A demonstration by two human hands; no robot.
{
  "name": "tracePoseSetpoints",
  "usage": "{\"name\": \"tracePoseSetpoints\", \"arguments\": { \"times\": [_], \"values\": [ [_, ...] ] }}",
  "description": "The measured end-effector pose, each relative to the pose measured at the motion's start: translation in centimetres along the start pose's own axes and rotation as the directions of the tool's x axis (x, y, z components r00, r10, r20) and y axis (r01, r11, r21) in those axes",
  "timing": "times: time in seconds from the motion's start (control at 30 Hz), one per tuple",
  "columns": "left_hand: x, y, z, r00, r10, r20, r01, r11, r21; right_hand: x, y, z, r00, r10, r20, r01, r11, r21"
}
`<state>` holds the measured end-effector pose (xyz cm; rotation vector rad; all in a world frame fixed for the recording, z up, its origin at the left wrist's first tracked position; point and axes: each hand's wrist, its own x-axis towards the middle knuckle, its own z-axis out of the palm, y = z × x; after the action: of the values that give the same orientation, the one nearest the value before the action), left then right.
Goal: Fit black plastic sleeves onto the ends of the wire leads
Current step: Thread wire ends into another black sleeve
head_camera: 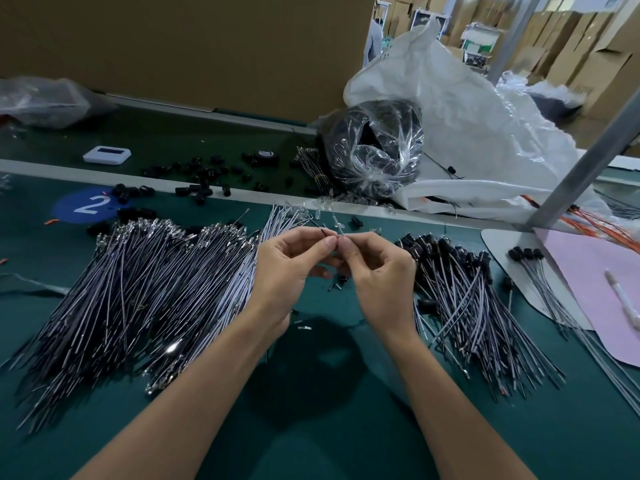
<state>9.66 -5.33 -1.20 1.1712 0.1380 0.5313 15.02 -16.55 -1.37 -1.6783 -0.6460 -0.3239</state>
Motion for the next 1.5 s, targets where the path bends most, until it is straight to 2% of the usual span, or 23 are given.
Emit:
{"name": "tracePoseSetpoints", "arguments": {
  "times": [0.13, 0.33, 0.6, 0.7, 0.77, 0.8, 0.83, 0.87, 0.9, 1.0, 1.1, 1.17, 1.2, 1.27, 1.37, 1.43, 1.5],
  "values": [
    [0.1, 0.2, -0.1, 1.000, 0.002, -0.023, -0.002, 1.000, -0.009, 0.1, -0.1, -0.1, 1.000, -0.018, 0.015, 0.019, 0.997, -0.080],
    [0.3, 0.1, -0.1, 0.998, -0.027, -0.065, 0.023, 0.998, -0.054, 0.1, -0.2, -0.1, 0.996, 0.021, 0.087, -0.016, 0.998, -0.057],
    [0.4, 0.2, -0.2, 0.991, -0.046, -0.127, 0.036, 0.996, -0.083, 0.2, 0.2, -0.2, 0.992, 0.049, 0.115, -0.041, 0.997, -0.070],
    [0.8, 0.5, -0.5, 0.991, -0.008, -0.137, 0.008, 1.000, -0.007, 0.1, 0.8, 0.0, 0.999, 0.033, 0.041, -0.028, 0.990, -0.135],
    [2.0, 1.1, -1.8, 0.978, 0.086, -0.191, -0.053, 0.984, 0.170, 0.2, 1.2, -0.2, 1.000, 0.001, -0.019, -0.004, 0.981, -0.192],
    [2.9, 1.4, -2.9, 0.961, 0.172, -0.218, -0.082, 0.926, 0.370, 0.2, 1.3, -0.3, 0.999, -0.022, -0.035, 0.014, 0.975, -0.221],
    [4.0, 1.8, -4.2, 0.942, 0.260, -0.213, -0.079, 0.788, 0.611, 0.3, 1.5, -0.3, 0.998, -0.046, -0.041, 0.034, 0.968, -0.247],
    [5.3, 2.3, -5.5, 0.931, 0.314, -0.187, -0.042, 0.603, 0.797, 0.3, 1.6, -0.3, 0.997, -0.070, -0.037, 0.057, 0.960, -0.275],
    [6.8, 2.6, -6.8, 0.931, 0.325, -0.165, 0.006, 0.439, 0.899, 0.2, 1.7, -0.2, 0.995, -0.098, -0.023, 0.086, 0.948, -0.307],
    [11.3, 3.4, -9.1, 0.974, 0.202, -0.102, 0.079, 0.119, 0.990, 0.0, 1.7, 0.1, 0.986, -0.165, 0.030, 0.164, 0.908, -0.385],
    [14.7, 3.1, -10.4, 1.000, 0.020, -0.006, 0.008, -0.117, 0.993, -0.3, 1.6, 0.2, 0.980, -0.184, 0.070, 0.197, 0.895, -0.401],
    [15.7, 2.5, -10.9, 0.999, -0.031, 0.018, -0.026, -0.277, 0.961, -0.4, 1.6, 0.3, 0.979, -0.184, 0.087, 0.203, 0.897, -0.393],
    [16.0, 2.3, -11.0, 0.999, -0.032, 0.021, -0.030, -0.321, 0.947, -0.4, 1.6, 0.3, 0.979, -0.184, 0.091, 0.205, 0.898, -0.390],
    [16.4, 1.9, -11.3, 1.000, 0.006, 0.027, -0.024, -0.325, 0.946, -0.3, 1.7, 0.3, 0.979, -0.181, 0.095, 0.204, 0.900, -0.386],
    [16.8, 1.8, -11.8, 0.998, 0.060, 0.036, -0.022, -0.221, 0.975, -0.3, 1.8, 0.3, 0.980, -0.173, 0.096, 0.197, 0.906, -0.375],
    [16.7, 1.9, -11.5, 0.995, 0.093, 0.034, -0.027, -0.076, 0.997, -0.3, 1.8, 0.4, 0.980, -0.176, 0.091, 0.198, 0.907, -0.373],
    [16.0, 2.5, -10.1, 0.988, 0.151, 0.033, -0.050, 0.114, 0.992, -0.3, 1.8, 0.3, 0.982, -0.178, 0.065, 0.190, 0.907, -0.376]
  ]
}}
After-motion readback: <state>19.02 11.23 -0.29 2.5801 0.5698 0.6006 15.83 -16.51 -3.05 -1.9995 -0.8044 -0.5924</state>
